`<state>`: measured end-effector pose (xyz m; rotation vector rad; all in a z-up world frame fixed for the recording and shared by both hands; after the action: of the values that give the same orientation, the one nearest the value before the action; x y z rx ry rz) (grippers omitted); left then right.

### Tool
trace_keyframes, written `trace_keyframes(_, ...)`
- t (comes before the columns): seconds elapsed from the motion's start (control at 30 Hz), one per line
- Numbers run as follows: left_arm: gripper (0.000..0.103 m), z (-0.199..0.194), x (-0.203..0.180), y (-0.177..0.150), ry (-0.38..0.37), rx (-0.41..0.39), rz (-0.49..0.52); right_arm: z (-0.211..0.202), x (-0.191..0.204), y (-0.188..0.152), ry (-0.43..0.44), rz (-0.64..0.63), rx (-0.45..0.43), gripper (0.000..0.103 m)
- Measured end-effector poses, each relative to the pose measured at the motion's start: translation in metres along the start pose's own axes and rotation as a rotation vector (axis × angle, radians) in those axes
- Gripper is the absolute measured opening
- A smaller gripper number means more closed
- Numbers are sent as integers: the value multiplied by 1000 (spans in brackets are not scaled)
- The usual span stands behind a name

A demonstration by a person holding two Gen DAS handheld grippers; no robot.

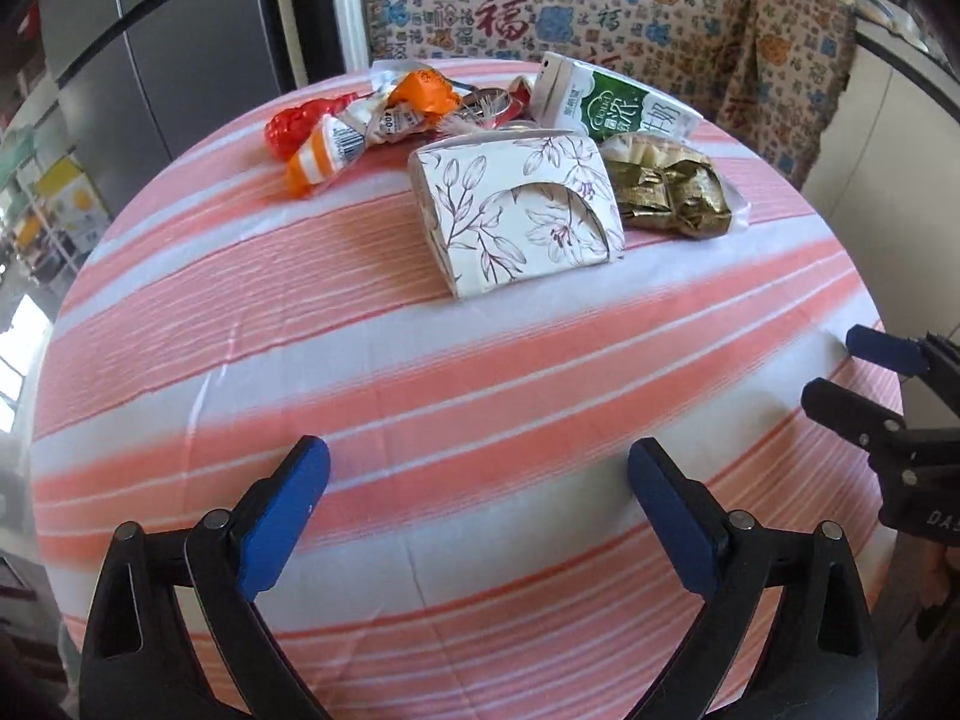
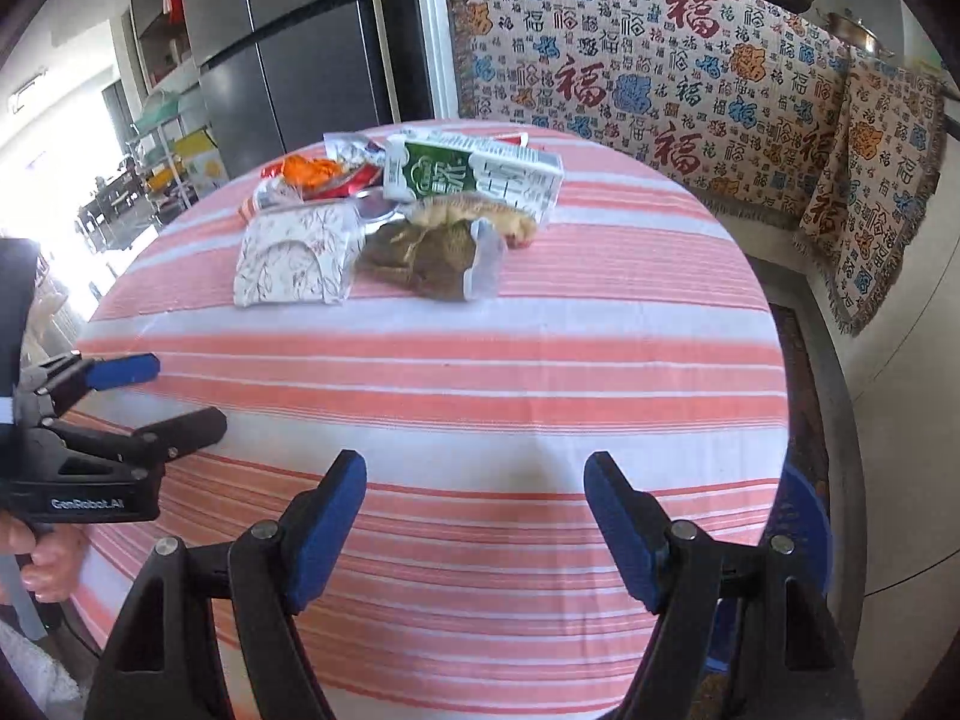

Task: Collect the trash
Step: 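Bring both tools back over the table toward the floral paper box, then grasp the floral paper box with the left tool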

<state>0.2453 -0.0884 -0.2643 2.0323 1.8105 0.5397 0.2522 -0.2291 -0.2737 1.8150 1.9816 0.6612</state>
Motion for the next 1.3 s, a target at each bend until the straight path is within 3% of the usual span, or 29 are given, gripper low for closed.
trace_keyframes(0.3, 103, 15, 17, 19, -57, -11, 74, 11, 4, 1, -46, -40, 1, 82)
trace_keyframes(0.67, 102, 32, 19, 55, -199, 13, 313, 11, 5, -1, -39, -52, -19, 82)
trace_keyframes(0.77, 102, 33, 23, 73, -210, -9, 322, 11, 6, -1, -40, -51, -24, 82)
trace_keyframes(1.0, 102, 28, 12, 109, -327, -68, 309, 12, 7, 0, -44, -45, -38, 83)
trace_keyframes(1.1, 101, 21, -7, 104, -415, -53, 364, 13, 7, 1, -45, -42, -41, 83)
trace_keyframes(1.3, 100, -16, -24, 59, -540, 20, 530, 13, 6, 1, -38, -45, -28, 84)
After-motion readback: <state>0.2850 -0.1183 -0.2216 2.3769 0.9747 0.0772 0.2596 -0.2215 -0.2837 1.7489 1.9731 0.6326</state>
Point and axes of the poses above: each gripper's, at about its wrist camera, not at the fingertips, and z roughly the way its jaws point, x to its left, y to its top, the point moved 6 cm from there along z, roughly the way its jaws point, and after that the axes turned 3 degrees about x, right-handed, at the moved point
